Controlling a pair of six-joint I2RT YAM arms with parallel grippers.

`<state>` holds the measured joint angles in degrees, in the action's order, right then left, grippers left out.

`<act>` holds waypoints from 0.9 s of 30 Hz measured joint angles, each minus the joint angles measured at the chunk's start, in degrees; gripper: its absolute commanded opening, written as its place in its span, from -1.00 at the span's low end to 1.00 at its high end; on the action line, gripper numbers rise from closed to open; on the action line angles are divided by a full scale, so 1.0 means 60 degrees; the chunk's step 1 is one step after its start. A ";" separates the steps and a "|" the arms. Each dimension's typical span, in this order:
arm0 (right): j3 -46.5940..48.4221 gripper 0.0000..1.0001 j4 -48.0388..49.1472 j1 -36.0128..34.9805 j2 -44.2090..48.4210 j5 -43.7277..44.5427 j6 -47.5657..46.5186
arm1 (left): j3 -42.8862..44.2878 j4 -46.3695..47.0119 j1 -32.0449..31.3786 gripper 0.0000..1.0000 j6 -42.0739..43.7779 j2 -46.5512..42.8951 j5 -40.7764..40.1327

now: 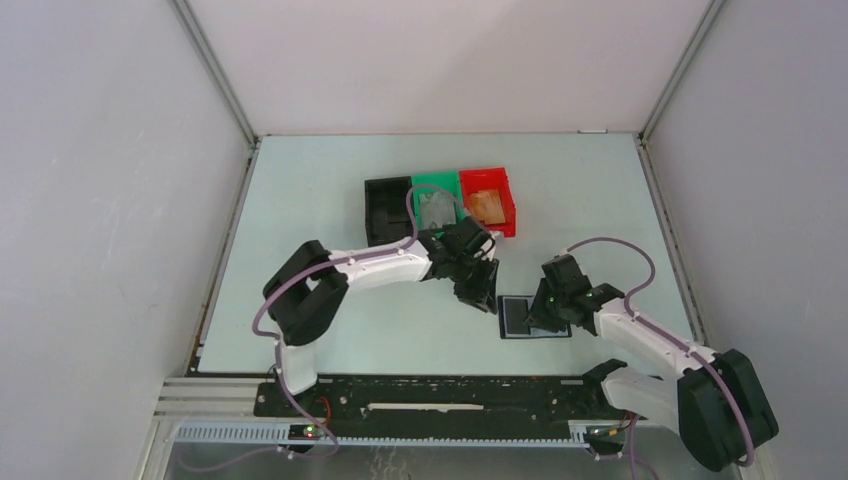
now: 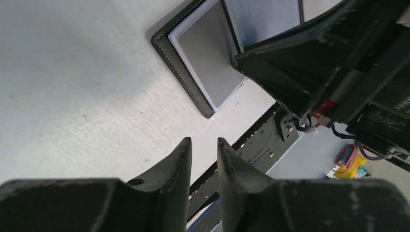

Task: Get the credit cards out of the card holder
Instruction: Remove the credit card from the card holder.

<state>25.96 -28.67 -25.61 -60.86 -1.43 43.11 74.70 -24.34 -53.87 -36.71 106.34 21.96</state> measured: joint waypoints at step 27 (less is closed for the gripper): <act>-0.0954 -0.32 0.1137 0.0619 0.1443 -0.0441 0.1424 | 0.0342 0.0317 0.0244 -0.41 -0.0277 0.1410 0.0437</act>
<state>20.23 -21.85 -21.89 -52.21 -4.08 51.66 76.75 -22.44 -52.40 -38.37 114.80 24.58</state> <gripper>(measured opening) 0.345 0.292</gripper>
